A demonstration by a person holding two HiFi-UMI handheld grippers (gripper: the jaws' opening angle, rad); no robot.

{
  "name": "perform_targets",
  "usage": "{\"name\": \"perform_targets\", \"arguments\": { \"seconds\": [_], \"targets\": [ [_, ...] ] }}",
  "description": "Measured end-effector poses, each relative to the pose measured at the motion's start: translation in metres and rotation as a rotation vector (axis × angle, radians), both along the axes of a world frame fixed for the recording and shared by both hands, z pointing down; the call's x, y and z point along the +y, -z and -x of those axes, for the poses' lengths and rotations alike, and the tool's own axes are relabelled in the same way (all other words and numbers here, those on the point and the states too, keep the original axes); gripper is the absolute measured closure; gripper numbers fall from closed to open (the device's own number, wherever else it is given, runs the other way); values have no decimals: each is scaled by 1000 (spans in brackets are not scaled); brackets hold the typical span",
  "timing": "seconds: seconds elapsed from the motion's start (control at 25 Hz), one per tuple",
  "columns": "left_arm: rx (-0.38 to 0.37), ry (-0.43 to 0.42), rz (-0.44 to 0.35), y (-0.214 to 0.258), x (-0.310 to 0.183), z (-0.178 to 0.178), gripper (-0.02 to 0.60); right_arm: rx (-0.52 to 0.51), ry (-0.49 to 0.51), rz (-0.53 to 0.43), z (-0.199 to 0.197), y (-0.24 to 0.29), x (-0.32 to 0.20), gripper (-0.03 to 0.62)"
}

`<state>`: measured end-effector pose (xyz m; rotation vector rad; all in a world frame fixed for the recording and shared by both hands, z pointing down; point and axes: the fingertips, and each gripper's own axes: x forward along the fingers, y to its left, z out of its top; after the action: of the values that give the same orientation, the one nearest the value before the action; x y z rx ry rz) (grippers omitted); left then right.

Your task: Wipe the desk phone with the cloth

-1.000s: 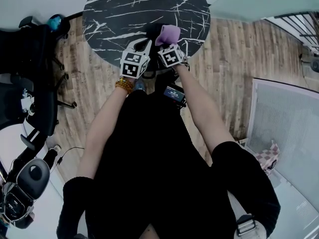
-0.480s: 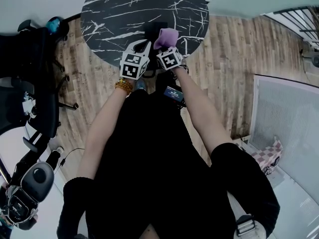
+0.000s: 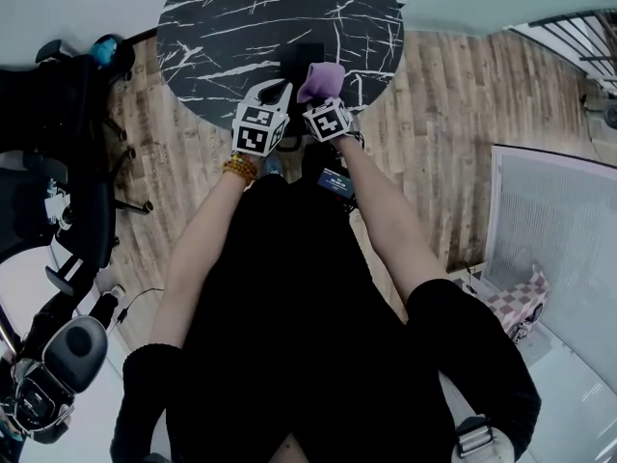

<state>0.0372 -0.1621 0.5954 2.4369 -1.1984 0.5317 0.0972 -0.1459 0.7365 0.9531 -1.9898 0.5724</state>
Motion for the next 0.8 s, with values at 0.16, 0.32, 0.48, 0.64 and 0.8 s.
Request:
{"name": "perform_targets", "arguments": {
  "seconds": [0.16, 0.32, 0.48, 0.64, 0.8],
  "targets": [
    [0, -1, -7, 0, 1, 0, 560, -41, -40, 57, -1, -2, 4, 545],
    [8, 4, -21, 5, 0, 1, 560, -143, -65, 126, 3, 4, 10, 543],
    [23, 18, -72, 25, -9, 5, 559, -290, -126, 41, 5, 43, -4, 543],
    [33, 50, -141, 48, -18, 14, 559, -402, -210, -104, -2, 88, -22, 543],
    [41, 94, -206, 67, -24, 24, 560, -448, -248, -319, -8, 147, -37, 543]
  ]
}}
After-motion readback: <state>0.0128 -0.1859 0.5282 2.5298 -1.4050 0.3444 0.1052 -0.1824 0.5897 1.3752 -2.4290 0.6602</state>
